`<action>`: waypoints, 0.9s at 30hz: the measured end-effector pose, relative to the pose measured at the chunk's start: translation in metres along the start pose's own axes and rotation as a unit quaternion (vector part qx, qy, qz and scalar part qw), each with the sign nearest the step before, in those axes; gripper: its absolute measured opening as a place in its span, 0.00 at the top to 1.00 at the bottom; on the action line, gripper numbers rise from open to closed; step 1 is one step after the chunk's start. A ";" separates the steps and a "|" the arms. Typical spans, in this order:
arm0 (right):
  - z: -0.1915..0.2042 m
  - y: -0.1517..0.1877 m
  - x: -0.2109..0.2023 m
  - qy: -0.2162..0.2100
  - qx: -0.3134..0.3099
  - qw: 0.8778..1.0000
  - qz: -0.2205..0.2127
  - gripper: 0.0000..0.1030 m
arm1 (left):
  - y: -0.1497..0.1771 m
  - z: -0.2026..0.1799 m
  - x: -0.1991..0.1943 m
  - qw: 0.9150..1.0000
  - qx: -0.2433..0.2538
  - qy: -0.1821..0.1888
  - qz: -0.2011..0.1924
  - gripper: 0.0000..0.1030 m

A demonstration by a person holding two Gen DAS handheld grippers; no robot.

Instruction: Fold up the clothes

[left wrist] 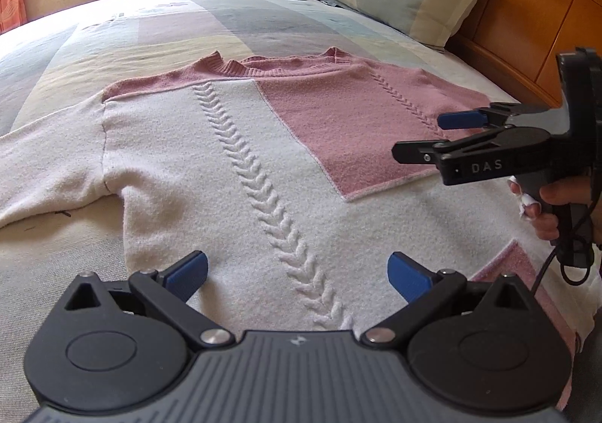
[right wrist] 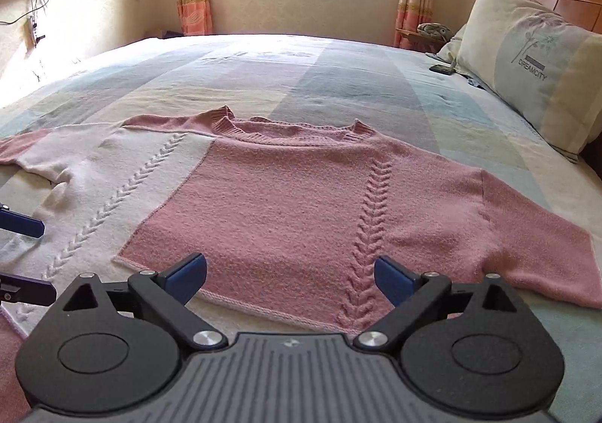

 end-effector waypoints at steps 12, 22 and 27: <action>0.014 0.018 -0.014 -0.032 0.026 0.998 0.043 0.00 | 0.008 -0.011 -0.018 0.997 0.060 -0.019 -0.037 0.01; 0.022 0.118 -0.107 0.012 0.068 0.996 0.058 0.00 | 0.023 -0.019 -0.012 0.997 0.076 -0.015 -0.009 0.01; 0.030 0.147 -0.144 0.023 0.086 0.994 0.056 0.00 | 0.025 -0.024 -0.015 0.996 0.088 -0.027 -0.012 0.01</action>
Point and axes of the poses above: each gripper's, at about its wrist camera, not at the fingertips, and x roughly the way its jaws point, z to its left, y to its underside, the point moved 1 cm from there along x, roughly the way its jaws point, and after that the axes turned 12 degrees about -y, right-handed, at the moved point
